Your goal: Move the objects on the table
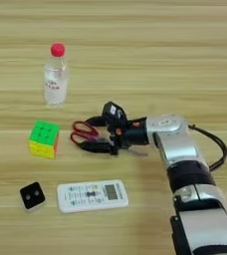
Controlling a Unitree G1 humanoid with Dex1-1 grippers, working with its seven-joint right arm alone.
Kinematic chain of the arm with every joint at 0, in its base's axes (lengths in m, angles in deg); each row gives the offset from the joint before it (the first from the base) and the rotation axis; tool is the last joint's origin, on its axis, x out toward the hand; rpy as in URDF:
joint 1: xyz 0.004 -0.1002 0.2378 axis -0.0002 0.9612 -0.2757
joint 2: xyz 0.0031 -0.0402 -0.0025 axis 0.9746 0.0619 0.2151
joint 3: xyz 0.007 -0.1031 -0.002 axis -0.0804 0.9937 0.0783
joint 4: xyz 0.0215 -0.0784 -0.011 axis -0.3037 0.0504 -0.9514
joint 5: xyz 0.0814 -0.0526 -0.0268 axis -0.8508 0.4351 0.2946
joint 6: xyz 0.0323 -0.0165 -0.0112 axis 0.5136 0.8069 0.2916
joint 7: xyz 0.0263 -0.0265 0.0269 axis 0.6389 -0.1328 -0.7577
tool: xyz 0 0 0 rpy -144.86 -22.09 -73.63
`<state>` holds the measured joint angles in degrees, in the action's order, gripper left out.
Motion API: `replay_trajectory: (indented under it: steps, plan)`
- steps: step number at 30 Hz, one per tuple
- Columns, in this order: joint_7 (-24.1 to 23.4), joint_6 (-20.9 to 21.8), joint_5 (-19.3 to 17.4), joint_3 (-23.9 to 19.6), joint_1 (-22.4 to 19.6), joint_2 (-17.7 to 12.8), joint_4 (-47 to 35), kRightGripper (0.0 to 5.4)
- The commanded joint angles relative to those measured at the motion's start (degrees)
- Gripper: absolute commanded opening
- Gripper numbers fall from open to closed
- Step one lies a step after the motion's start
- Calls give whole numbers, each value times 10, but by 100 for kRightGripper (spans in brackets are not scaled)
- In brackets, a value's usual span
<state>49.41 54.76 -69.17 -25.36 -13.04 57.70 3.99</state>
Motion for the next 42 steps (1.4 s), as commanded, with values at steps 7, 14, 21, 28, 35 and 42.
replay_trajectory:
  steps: [7, 14, 21, 28, 35, 42]
  plan:
    - [-40, 15, 31, 31, -16, -23, -43, 389]
    - [-50, 17, 38, 44, -18, -24, -38, 448]
    - [-47, 13, 3, 20, -29, -29, -56, 538]
    - [-25, -6, -90, -53, -44, -43, -115, 538]
    - [31, -39, -202, -113, -6, -75, -239, 538]
    - [85, -78, -204, -84, 84, -139, -364, 538]
